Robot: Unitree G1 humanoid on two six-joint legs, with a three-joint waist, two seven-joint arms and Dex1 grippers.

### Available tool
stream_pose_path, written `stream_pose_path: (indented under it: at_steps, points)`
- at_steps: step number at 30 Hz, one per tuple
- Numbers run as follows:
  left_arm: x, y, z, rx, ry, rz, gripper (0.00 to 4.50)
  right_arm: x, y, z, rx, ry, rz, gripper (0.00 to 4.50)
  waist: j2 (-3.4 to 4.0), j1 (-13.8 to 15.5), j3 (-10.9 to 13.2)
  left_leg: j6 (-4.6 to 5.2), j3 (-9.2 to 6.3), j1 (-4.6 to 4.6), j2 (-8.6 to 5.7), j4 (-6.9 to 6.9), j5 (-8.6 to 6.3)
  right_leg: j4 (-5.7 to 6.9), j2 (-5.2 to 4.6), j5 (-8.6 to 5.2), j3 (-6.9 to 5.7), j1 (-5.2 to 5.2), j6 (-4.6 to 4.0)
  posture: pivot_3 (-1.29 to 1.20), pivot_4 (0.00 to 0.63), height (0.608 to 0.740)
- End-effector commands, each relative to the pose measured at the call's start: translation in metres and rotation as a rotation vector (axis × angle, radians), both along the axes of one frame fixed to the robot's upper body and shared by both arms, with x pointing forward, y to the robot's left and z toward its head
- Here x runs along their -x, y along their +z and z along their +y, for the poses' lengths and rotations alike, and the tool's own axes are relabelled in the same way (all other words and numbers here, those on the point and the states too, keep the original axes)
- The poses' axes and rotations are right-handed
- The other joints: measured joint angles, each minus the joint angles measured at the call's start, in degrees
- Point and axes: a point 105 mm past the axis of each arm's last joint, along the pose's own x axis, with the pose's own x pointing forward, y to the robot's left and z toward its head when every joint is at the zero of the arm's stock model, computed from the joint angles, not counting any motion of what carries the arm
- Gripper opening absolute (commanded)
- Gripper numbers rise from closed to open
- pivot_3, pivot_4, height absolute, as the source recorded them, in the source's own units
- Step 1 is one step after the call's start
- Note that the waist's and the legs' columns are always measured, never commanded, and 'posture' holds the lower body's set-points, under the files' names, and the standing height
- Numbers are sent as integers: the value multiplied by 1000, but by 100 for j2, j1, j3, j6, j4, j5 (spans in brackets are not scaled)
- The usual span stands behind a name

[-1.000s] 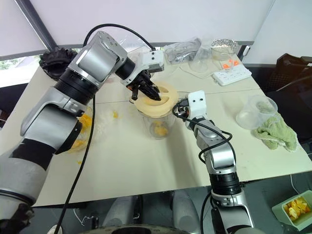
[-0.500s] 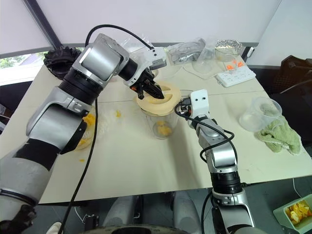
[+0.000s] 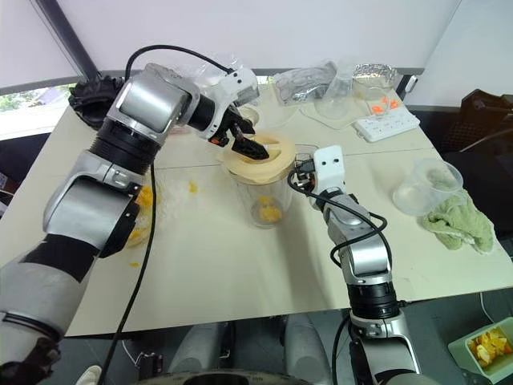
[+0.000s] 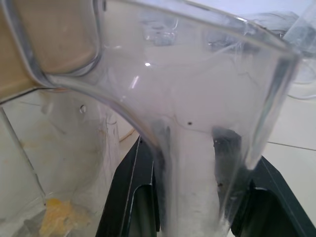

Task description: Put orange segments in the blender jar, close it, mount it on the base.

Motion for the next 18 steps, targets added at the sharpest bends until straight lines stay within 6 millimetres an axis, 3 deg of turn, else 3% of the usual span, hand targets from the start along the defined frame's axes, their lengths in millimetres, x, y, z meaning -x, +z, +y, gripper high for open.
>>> stream_pose_path:
  at_steps: [1,9,16,18]
  points:
    - [2,34,-5,214,16,6,4464,4,19,6,7,30,-86,1168,-2,-15,2,0,-1,-13,0,1,0,0,0,5,-1,-11,-5,0,150,740]
    - [19,68,10,517,10,62,4464,2,11,2,14,31,-65,1168,-2,-139,7,0,-3,-53,2,-5,0,25,6,22,-1,-70,10,0,150,740]
    - [41,47,49,477,-112,-64,4464,-2,25,-7,-6,13,-92,1168,2,-160,9,-4,0,-43,3,-5,2,45,5,22,4,-72,6,0,150,740]
    - [37,44,61,519,-65,-75,4464,-4,34,-12,-20,2,-109,1168,-1,-115,11,-10,-2,-46,3,-4,6,47,2,22,2,-75,6,0,150,740]
